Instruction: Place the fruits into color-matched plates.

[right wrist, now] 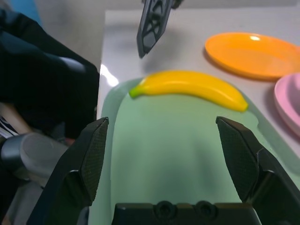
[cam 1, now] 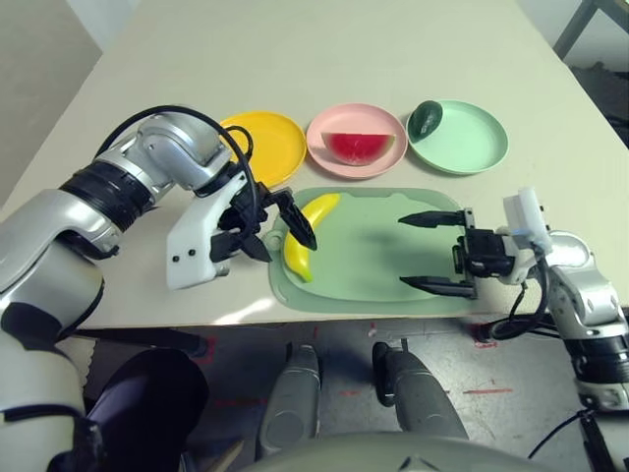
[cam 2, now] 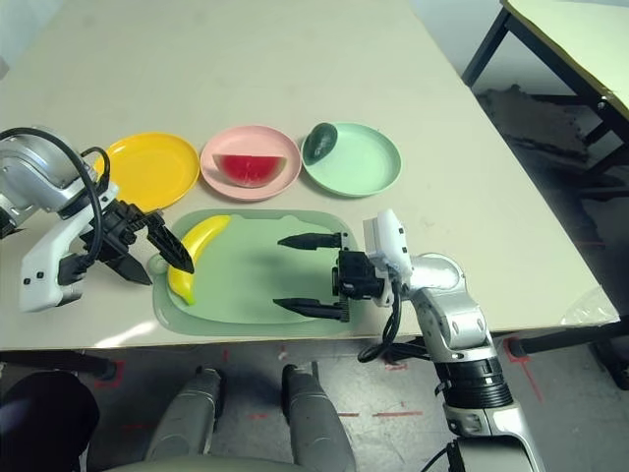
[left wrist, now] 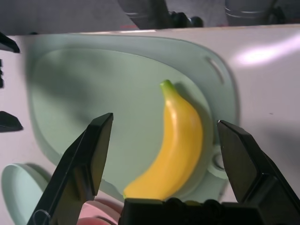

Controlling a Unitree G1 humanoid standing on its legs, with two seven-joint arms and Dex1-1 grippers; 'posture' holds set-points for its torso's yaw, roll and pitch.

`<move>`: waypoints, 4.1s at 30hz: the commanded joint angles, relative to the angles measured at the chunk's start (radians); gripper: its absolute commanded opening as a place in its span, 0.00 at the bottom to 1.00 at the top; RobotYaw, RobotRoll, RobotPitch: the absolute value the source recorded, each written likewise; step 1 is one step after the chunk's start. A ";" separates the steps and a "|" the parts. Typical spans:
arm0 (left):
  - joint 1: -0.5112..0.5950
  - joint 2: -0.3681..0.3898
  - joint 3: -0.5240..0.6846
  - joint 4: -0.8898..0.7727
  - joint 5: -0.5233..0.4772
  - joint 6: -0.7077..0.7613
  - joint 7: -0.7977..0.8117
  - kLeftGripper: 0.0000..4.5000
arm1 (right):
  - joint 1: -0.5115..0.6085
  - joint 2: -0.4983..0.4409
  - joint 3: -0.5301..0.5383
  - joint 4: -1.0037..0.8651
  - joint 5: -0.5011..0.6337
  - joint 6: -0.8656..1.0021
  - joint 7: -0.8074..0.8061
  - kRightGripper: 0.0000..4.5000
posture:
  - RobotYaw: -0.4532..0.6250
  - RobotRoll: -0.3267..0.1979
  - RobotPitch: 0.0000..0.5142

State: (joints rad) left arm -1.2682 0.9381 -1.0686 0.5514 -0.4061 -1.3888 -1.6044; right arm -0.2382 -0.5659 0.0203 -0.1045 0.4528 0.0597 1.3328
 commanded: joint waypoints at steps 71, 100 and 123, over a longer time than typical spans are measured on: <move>-0.262 -0.055 0.397 0.578 0.803 0.343 0.436 0.37 | 0.107 0.065 0.060 -0.394 -0.126 0.247 -0.564 1.00 | 0.41 0.62 0.47; -0.061 -0.209 0.524 0.810 1.046 0.650 0.996 0.37 | 0.158 0.138 0.107 -0.552 -0.177 0.368 -0.805 1.00 | 0.35 0.62 0.48; 0.008 -0.237 0.733 0.787 0.877 0.690 0.768 0.99 | 0.150 0.118 0.061 -0.503 -0.174 0.336 -0.801 1.00 | 0.34 0.62 0.44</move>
State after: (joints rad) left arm -1.2687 0.6915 -0.3528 1.3410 0.4882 -0.6849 -0.8123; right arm -0.0955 -0.4410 0.1008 -0.6238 0.2740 0.4034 0.5270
